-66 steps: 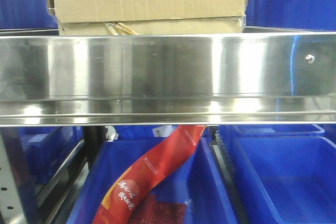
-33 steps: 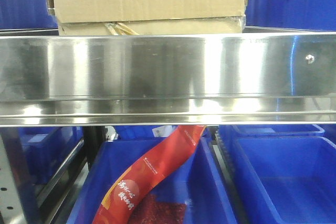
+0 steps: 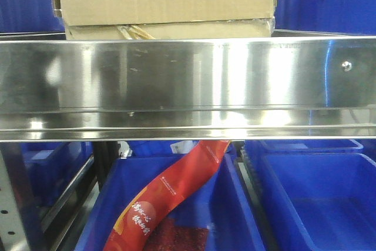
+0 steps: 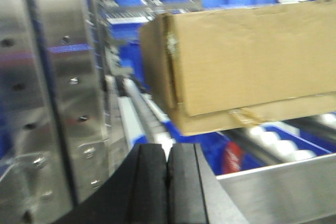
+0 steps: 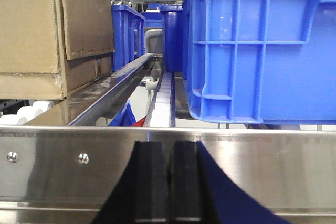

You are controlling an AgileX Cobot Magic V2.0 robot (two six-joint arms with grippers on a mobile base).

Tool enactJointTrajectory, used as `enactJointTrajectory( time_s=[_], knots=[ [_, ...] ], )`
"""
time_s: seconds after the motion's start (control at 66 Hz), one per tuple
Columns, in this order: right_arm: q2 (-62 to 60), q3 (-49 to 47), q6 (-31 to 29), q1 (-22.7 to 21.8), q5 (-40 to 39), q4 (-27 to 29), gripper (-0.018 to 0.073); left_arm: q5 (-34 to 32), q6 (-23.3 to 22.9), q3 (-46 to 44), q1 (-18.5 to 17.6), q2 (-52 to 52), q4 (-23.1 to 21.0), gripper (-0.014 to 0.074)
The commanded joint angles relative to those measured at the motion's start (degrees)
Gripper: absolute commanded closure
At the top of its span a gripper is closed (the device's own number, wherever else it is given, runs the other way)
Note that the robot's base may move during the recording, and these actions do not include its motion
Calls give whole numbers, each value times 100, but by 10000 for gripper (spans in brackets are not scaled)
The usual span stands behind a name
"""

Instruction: Stack two boxes on right shelf middle

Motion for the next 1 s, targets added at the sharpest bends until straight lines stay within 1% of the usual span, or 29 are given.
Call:
enactJointTrajectory(
  time_s=[0.0, 0.076, 0.182, 0.242, 0.318, 0.348, 0.485, 0.652, 0.818, 0.985],
  knots=[
    [-22, 13, -18, -24, -138, 16, 728, -471, 349, 453, 329, -242, -461, 687],
    [-22, 13, -18, -24, -138, 16, 728, -470, 349, 735, 586, -411, -659, 687],
    [-22, 13, -18, -24, -138, 16, 728, -483, 349, 1050, 863, -444, -690, 687],
    [-22, 13, -18, -24, -138, 16, 728, -621, 349, 1252, 958, -444, -690, 687],
    [-22, 13, -18, -24, -138, 16, 728, -853, 349, 1262, 969, -444, -690, 687],
    [-22, 13, -18, -24, -138, 16, 728, -706, 349, 1262, 969, -444, -659, 687],
    [-22, 13, -18, -24, -138, 16, 728, -772, 349, 1262, 994, -444, -625, 687],
    [-22, 13, -18, -24, -138, 16, 728, -792, 349, 1262, 1118, -444, -625, 687],
    [-22, 13, -18, -24, -138, 16, 728, -1057, 349, 1262, 1114, -444, -625, 687],
    [-22, 13, -18, -24, -138, 16, 728, -1057, 349, 1262, 1114, -444, -625, 687]
  ],
)
